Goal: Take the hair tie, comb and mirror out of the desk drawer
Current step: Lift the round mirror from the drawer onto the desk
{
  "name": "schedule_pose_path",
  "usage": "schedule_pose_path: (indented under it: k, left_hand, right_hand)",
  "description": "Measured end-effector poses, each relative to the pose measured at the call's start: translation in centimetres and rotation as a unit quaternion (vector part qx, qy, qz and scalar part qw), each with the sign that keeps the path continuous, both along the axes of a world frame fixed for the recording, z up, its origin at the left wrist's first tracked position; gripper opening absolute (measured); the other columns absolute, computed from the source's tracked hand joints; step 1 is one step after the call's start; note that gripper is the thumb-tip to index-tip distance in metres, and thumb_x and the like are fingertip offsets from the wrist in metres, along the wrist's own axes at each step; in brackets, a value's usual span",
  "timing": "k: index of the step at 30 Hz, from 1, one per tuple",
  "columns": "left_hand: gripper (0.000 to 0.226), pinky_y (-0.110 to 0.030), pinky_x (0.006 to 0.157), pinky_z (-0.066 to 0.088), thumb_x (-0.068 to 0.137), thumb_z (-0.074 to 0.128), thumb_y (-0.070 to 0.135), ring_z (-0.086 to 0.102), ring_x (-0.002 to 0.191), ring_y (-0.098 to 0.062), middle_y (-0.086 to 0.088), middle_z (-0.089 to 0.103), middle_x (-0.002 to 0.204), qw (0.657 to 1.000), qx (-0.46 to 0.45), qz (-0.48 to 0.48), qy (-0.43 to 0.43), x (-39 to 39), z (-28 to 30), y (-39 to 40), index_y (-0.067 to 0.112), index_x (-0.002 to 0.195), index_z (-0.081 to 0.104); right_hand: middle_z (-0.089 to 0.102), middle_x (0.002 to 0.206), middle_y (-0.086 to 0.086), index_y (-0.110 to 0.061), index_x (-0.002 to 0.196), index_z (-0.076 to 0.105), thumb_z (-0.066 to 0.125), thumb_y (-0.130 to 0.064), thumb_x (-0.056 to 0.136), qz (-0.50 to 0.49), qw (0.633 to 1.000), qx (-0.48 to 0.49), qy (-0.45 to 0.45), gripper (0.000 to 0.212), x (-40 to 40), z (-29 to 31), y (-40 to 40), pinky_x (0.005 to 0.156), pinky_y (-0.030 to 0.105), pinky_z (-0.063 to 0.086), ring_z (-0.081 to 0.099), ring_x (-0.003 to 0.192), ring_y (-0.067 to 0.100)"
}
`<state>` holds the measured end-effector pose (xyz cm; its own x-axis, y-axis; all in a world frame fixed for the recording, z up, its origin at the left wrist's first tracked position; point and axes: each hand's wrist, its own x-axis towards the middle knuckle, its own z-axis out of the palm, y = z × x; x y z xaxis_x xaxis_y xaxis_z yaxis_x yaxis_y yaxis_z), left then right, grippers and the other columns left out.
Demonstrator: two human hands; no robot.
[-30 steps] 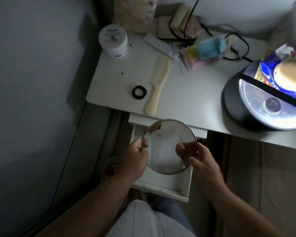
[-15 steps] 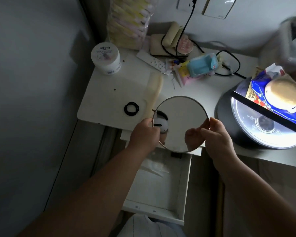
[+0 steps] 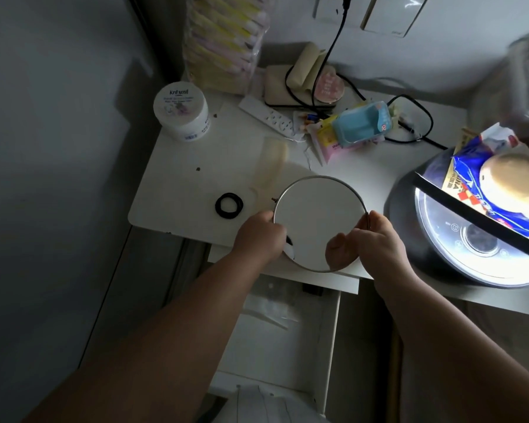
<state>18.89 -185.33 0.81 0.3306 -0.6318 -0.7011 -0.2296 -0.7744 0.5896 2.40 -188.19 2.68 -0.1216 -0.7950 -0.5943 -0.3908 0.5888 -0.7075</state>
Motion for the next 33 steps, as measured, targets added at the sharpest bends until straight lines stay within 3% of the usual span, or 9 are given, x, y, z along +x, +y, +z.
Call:
schedule_pose_path:
  k: [4,10,15,19,22,25,28,30,33]
  left_hand:
    - [0.024,-0.047,0.087,0.055,0.072,0.047,0.009,0.065,0.096,-0.038,-0.018,0.07,0.095,1.0,0.01,-0.007,-0.002,0.0,-0.4,-0.3,0.004,0.088,0.064]
    - [0.022,-0.042,0.075,0.054,0.069,0.047,0.008,0.064,0.083,-0.036,-0.021,0.069,0.093,1.0,0.012,-0.011,-0.01,-0.2,-0.9,-1.0,0.001,0.085,0.061]
    - [0.023,-0.03,0.066,0.044,0.07,0.047,0.007,0.065,0.089,-0.038,-0.018,0.07,0.09,1.0,0.013,-0.018,-0.017,-0.2,-1.9,-1.4,0.003,0.084,0.065]
    - [0.023,-0.029,0.066,0.043,0.07,0.048,0.007,0.064,0.092,-0.036,-0.015,0.071,0.091,0.999,0.012,-0.029,-0.026,-0.2,-2.1,-1.5,0.005,0.084,0.066]
    - [0.025,-0.031,0.066,0.046,0.07,0.046,0.007,0.065,0.093,-0.037,-0.017,0.071,0.091,0.999,0.018,-0.03,-0.023,0.0,-2.3,-1.6,0.003,0.084,0.066]
    - [0.026,-0.041,0.077,0.055,0.068,0.046,0.009,0.066,0.09,-0.039,-0.021,0.071,0.091,0.999,0.018,-0.024,-0.019,0.0,-2.3,-1.7,0.001,0.083,0.065]
    - [0.026,-0.042,0.078,0.055,0.068,0.046,0.01,0.064,0.08,-0.035,-0.023,0.071,0.092,1.0,0.014,-0.023,-0.016,-0.3,-2.1,-1.6,-0.001,0.083,0.065]
    - [0.026,-0.037,0.072,0.052,0.069,0.047,0.009,0.066,0.088,-0.038,-0.022,0.071,0.091,0.999,0.012,-0.022,-0.02,-0.5,-2.1,-1.4,-0.001,0.084,0.065]
    - [0.025,-0.033,0.067,0.046,0.071,0.047,0.01,0.064,0.087,-0.037,-0.02,0.07,0.092,1.0,0.011,-0.019,-0.019,-0.7,-2.1,-1.1,0.0,0.087,0.064]
  right_hand:
    - [0.057,0.039,-0.011,-0.012,0.075,0.047,0.046,0.007,0.079,0.015,1.0,0.007,0.005,0.02,0.0,-0.1,-0.2,0.04,0.009,0.04,0.054,0.039,-0.003]
    - [0.053,0.062,-0.004,-0.012,0.084,0.053,0.049,0.002,0.079,0.006,0.999,0.016,0.034,0.015,-0.1,-1.0,-0.7,0.055,0.025,0.039,0.051,0.061,0.014]
    - [0.052,0.057,-0.005,-0.003,0.101,0.056,0.044,0.003,0.084,0.015,0.999,0.017,0.047,0.021,0.1,-0.7,-0.9,0.043,0.011,0.039,0.051,0.04,0.0]
    - [0.051,0.057,-0.004,-0.001,0.104,0.054,0.043,0.005,0.084,0.021,0.999,0.009,0.05,0.024,0.2,-0.3,-0.9,0.031,0.003,0.032,0.051,0.037,0.004]
    - [0.052,0.058,-0.006,-0.006,0.1,0.054,0.043,0.004,0.083,0.031,0.997,0.007,0.063,0.023,0.2,-0.3,-1.1,0.045,0.015,0.04,0.047,0.048,0.004]
    - [0.055,0.063,-0.003,-0.005,0.104,0.054,0.045,0.003,0.079,0.041,0.995,0.01,0.086,0.028,0.3,-0.9,-1.6,0.051,0.022,0.038,0.049,0.054,0.007]
    - [0.061,0.091,0.007,-0.012,0.115,0.053,0.047,-0.003,0.077,0.046,0.993,0.004,0.108,0.04,0.4,-1.4,-2.1,0.056,0.027,0.04,0.055,0.075,0.021]
    - [0.061,0.102,0.011,-0.013,0.115,0.053,0.047,-0.005,0.078,0.048,0.992,0.006,0.12,0.038,0.5,-1.6,-2.3,0.061,0.029,0.039,0.055,0.083,0.024]
    - [0.059,0.075,0.004,-0.007,0.11,0.053,0.045,-0.001,0.08,0.044,0.994,0.001,0.104,0.032,0.4,-1.4,-2.2,0.052,0.024,0.04,0.05,0.061,0.014]
